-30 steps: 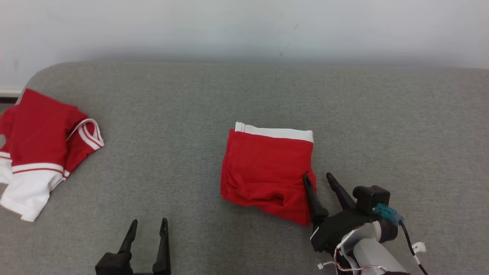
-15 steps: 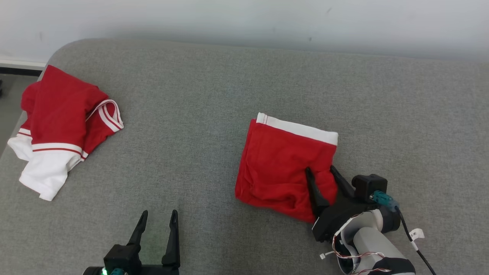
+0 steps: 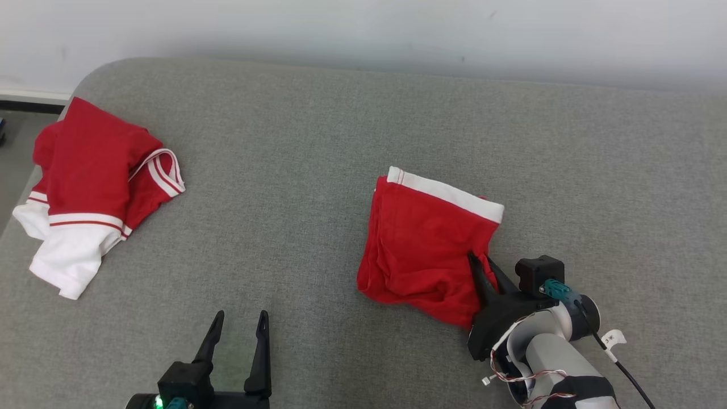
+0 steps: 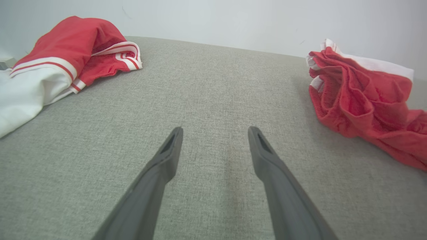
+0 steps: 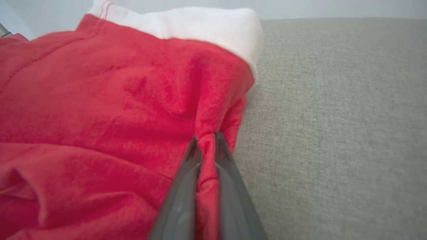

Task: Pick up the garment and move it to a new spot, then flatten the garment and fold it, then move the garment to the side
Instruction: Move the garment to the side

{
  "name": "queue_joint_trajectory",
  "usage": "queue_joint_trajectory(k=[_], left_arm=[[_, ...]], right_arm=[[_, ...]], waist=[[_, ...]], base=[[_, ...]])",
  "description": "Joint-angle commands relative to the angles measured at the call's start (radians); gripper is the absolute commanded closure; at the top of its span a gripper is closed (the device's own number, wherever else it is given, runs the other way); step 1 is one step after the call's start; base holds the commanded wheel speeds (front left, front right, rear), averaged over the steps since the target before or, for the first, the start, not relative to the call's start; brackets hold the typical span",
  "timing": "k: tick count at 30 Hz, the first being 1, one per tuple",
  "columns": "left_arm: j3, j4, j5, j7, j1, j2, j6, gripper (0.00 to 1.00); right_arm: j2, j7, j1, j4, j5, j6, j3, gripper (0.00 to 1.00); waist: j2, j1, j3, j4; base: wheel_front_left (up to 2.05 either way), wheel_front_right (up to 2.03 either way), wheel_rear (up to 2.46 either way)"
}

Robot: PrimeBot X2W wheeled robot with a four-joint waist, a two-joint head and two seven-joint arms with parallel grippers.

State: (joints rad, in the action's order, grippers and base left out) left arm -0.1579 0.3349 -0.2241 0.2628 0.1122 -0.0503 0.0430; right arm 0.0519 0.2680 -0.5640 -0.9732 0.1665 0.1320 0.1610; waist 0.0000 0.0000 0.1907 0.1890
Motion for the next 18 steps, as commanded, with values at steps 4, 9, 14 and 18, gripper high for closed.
queue_joint_trajectory(k=[4,9,14,18], left_arm=[[0.001,0.002,0.009,0.003,0.003,0.0,0.007,0.0],[0.0,0.004,0.019,0.003,-0.01,0.0,0.02,0.0],[-0.007,0.003,0.027,0.003,-0.01,0.0,0.026,0.0],[-0.014,0.002,0.029,0.003,0.002,0.0,0.031,0.0]], right_arm=[[0.001,-0.004,0.027,0.041,-0.029,-0.002,-0.047,1.0],[-0.001,-0.004,0.056,0.077,-0.034,-0.002,-0.063,1.0],[-0.001,-0.004,0.088,0.094,-0.021,-0.002,-0.062,1.0],[0.0,-0.004,0.1,0.103,-0.022,-0.002,-0.065,1.0]], waist=[[0.0,0.0,-0.03,-0.038],[0.0,0.0,-0.07,-0.118],[0.0,0.0,-0.093,-0.239],[0.0,0.0,-0.097,-0.35]], base=[[0.0,0.0,0.0],[0.0,0.0,0.0],[0.0,0.0,0.0],[0.0,0.0,0.0]])
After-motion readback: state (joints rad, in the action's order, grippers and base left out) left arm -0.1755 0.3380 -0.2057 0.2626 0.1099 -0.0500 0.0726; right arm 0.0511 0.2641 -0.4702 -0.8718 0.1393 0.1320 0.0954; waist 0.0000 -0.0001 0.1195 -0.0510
